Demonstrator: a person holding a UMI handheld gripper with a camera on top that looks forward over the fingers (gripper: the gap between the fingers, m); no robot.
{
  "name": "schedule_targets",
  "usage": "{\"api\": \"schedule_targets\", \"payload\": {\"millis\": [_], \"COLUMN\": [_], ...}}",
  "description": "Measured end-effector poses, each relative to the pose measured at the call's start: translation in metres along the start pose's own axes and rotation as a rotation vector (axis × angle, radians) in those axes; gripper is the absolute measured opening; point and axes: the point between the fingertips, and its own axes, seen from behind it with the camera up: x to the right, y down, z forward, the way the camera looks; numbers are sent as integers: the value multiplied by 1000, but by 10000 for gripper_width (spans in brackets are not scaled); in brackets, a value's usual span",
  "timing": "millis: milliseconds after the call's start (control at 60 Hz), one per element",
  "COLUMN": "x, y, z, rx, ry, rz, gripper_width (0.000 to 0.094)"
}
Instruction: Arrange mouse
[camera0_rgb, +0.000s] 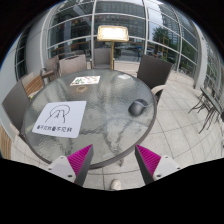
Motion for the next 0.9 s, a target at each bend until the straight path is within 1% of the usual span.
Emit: {"api": "schedule_targets", "payload": {"millis": [17,33,50,67,117,233,500,567,617,817,867,900], "x": [1,9,27,30,51,89,106,100,100,80,76,75], "y": [-7,-7,1,-11,-9,-29,-87,-100,-110,-134,-136,-139], "z": [-8,-2,20,12,39,80,169,184,192,220,224,226], "rx": [-13,-19,-15,-31,-38,-48,-90,-99,-95,-107,-107,-106], "ry": [12,17,16,22,37,59,4,-22,-23,-78,-81,-78], "rz": [2,5,9,14,33,30,31,25,9,-46,-56,-57], "gripper_width": [840,840,841,840,841,841,836,811,813,717,682,641]}}
